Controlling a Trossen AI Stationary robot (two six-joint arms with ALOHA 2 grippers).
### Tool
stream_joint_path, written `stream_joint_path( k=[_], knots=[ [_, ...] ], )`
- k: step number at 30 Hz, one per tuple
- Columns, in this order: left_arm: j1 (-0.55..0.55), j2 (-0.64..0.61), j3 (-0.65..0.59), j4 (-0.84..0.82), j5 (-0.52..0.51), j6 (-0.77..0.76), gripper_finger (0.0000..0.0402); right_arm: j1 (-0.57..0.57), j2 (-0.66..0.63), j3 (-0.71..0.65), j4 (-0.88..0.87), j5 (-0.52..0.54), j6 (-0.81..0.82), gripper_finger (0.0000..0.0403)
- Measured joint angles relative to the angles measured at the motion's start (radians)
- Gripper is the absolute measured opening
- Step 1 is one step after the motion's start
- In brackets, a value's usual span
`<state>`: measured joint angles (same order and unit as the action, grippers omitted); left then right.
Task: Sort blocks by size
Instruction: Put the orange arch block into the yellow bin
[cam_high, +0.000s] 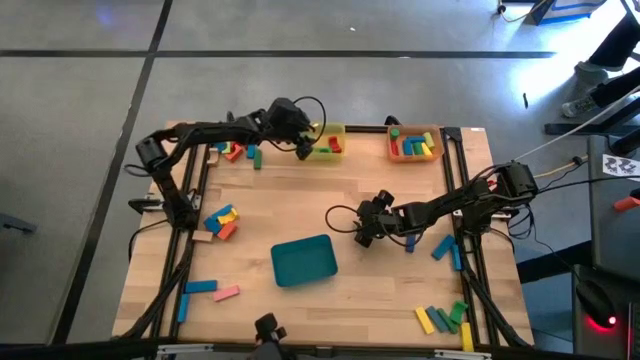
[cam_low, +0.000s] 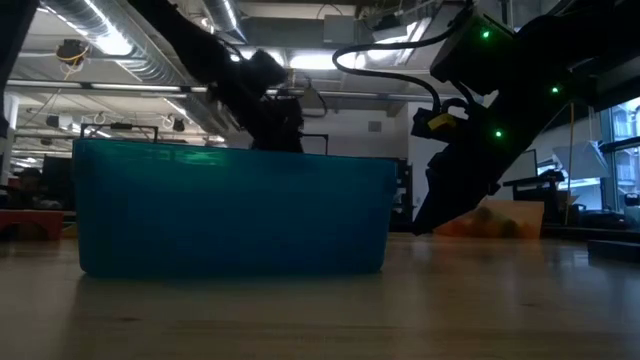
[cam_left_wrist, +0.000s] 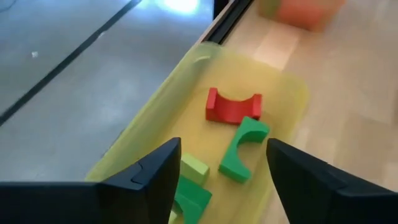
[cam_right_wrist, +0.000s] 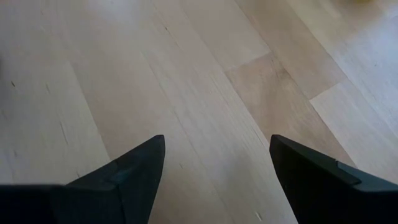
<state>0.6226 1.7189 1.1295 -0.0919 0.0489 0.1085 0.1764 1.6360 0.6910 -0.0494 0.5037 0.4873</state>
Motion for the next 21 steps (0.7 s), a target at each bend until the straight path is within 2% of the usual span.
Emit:
stream_joint_path(
  k=[6,10,16,21],
  knots=[
    [0.000,-0.144,0.001,-0.131,-0.005,0.023,0.0221,0.000,0.000,0.000,0.003,0.000,0.000,0.0292],
    [0.003,-0.267,0.001,-0.277,-0.056,0.047,0.0217,0.000,0.000,0.000,0.005,0.000,-0.001,0.0292],
    [0.005,-0.418,0.001,-0.494,-0.210,0.042,0.0216,0.000,0.000,0.000,0.008,0.000,-0.002,0.0292],
    [0.018,-0.478,0.001,-0.674,-0.385,-0.062,0.0216,0.000,0.000,0.000,0.011,0.001,-0.002,0.0292]
  ],
)
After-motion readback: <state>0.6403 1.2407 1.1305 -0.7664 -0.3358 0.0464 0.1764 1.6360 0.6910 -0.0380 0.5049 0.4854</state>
